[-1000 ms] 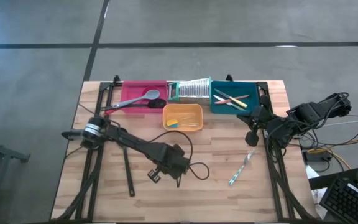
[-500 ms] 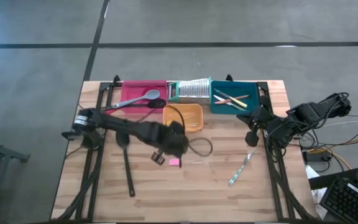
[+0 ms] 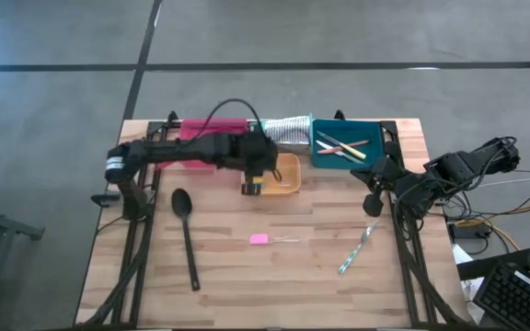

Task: Pick & Place Kitchen Items
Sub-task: Put the orange spatula into the yellow bin

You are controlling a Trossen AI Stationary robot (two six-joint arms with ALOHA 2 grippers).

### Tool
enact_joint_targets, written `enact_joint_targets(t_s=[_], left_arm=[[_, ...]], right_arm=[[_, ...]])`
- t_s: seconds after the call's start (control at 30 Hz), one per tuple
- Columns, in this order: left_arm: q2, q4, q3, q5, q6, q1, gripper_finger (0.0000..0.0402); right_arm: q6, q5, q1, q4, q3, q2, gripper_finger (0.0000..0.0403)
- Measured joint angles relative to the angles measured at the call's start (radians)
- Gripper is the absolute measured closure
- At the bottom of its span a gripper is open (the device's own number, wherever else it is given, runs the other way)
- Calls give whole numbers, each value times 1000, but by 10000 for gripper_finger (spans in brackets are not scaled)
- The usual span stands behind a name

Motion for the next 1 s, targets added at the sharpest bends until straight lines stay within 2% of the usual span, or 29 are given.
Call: enact_joint_targets(t_s=[0.13,0.27,0.83,1.0], left_arm=[[15,16,-10,15,-41,67,379],[34,35,-22,104,-97,110,380],[42,139,-190,132,-191,141,380],[42,198,-253,177,-205,156,380]], right_arm=[[0,0,0,0,0,0,394],[0,0,0,0,0,0,394],[0,-18,0,0,-14,0,394],[0,-18,0,0,-14,0,394]])
